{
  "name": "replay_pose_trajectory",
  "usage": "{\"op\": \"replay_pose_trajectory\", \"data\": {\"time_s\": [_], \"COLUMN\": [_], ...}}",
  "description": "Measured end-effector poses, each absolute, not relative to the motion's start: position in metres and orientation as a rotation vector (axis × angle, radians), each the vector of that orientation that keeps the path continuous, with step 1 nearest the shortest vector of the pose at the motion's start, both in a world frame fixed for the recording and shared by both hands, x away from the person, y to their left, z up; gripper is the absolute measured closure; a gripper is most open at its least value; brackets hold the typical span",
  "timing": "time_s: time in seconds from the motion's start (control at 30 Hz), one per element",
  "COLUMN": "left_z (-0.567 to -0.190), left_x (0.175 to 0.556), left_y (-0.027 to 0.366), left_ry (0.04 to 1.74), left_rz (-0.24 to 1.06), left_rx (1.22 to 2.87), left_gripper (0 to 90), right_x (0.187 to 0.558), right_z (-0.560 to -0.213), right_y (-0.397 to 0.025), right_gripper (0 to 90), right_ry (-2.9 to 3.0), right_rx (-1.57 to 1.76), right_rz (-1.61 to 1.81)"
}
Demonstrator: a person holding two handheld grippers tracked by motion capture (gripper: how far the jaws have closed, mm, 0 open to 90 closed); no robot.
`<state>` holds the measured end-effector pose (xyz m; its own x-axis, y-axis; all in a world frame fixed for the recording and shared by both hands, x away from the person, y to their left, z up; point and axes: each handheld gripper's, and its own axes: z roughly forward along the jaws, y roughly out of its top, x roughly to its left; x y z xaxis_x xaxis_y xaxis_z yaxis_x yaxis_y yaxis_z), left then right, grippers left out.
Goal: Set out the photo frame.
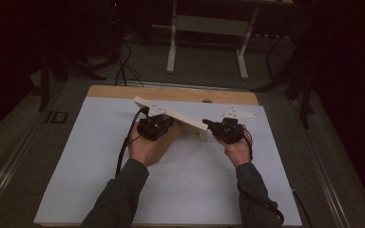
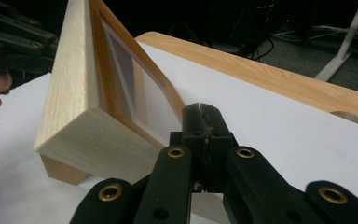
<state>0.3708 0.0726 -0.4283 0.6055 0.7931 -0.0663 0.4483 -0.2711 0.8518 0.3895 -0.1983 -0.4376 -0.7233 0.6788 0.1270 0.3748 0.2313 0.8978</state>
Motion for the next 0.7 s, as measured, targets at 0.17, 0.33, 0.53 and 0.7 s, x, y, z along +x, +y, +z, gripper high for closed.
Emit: {"op": "replay_pose_trajectory", "data": {"time_s": [0.17, 0.33, 0.53, 0.7], "left_z": [-0.428, -0.427, -0.425, -0.424], "left_x": [0.37, 0.368, 0.367, 0.367], "left_y": [0.069, 0.066, 0.065, 0.066], "left_ry": [0.984, 0.974, 0.967, 0.973], "left_rz": [0.469, 0.468, 0.469, 0.472], "left_rx": [1.919, 1.92, 1.916, 1.907], "left_gripper": [90.0, 90.0, 90.0, 90.0], "right_x": [0.389, 0.388, 0.385, 0.383], "right_z": [-0.437, -0.436, -0.434, -0.433], "right_y": [-0.198, -0.195, -0.191, -0.188], "right_gripper": [89.9, 89.9, 90.0, 90.0], "right_ry": [2.223, 2.23, 2.242, 2.253], "right_rx": [0.975, 0.963, 0.94, 0.922], "right_rz": [1.496, 1.5, 1.502, 1.505]}}
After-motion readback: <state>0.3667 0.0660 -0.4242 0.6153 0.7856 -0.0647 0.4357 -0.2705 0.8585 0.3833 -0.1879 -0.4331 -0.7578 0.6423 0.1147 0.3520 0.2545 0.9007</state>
